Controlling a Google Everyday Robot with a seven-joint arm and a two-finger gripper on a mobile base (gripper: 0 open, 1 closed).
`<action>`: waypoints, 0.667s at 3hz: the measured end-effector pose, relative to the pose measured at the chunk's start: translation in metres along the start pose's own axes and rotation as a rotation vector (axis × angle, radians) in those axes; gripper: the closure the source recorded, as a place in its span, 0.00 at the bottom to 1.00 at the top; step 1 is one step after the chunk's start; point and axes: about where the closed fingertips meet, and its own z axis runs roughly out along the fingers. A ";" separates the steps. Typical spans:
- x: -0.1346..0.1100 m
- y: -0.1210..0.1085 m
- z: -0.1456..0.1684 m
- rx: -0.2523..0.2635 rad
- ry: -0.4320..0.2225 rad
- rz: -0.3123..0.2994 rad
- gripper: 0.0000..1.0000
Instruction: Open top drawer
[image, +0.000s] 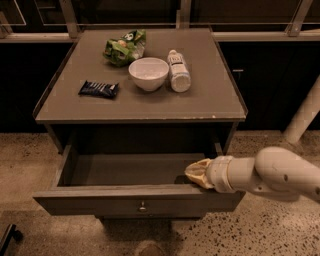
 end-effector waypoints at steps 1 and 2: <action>-0.008 0.000 -0.015 0.150 -0.103 0.028 1.00; -0.023 -0.005 -0.032 0.228 -0.139 -0.013 0.82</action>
Offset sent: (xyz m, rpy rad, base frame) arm -0.0047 -0.0043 0.0133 0.0556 -0.1017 -0.1119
